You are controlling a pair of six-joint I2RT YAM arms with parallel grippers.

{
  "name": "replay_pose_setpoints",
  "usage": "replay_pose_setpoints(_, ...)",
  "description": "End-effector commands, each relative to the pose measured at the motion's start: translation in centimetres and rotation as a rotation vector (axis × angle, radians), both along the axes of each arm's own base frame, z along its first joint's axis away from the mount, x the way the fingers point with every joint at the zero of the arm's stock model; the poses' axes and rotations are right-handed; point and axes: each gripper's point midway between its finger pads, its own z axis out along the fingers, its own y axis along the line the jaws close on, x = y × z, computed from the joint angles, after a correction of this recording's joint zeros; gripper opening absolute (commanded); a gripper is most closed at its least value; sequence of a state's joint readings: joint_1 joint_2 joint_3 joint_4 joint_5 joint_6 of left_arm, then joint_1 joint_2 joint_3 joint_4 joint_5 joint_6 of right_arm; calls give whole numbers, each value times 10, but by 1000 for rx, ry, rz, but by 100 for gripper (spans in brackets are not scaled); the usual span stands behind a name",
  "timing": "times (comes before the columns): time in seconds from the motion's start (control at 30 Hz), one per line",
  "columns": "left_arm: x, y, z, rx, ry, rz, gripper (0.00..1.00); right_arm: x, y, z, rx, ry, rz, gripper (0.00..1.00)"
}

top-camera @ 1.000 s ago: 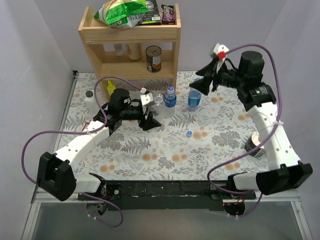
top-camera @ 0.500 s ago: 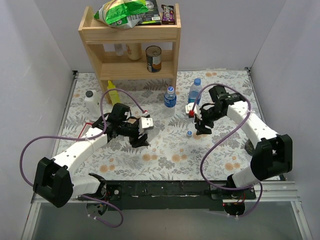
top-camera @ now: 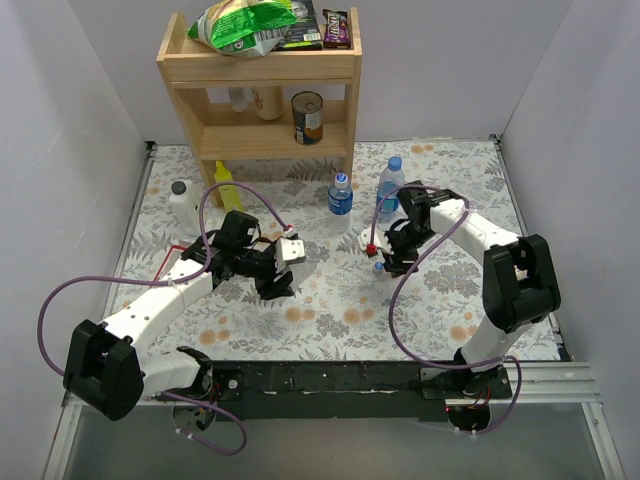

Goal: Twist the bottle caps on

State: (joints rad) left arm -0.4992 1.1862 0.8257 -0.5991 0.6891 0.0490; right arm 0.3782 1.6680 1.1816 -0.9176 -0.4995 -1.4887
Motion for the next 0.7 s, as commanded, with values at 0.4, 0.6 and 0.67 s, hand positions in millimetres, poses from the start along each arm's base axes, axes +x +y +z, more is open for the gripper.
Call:
replay_pose_setpoints(0.4,3,6,6,-15,-7,38,0,24,27,-20,-12,61,-20,62)
replay_pose_setpoints(0.6,5,5,7,-24,-9,43,0,23,26,-27,-32,78,-15,59)
replay_pose_setpoints(0.67,6,5,6,-24,-9,45,0,22,26,-31,-42,85,-14,59)
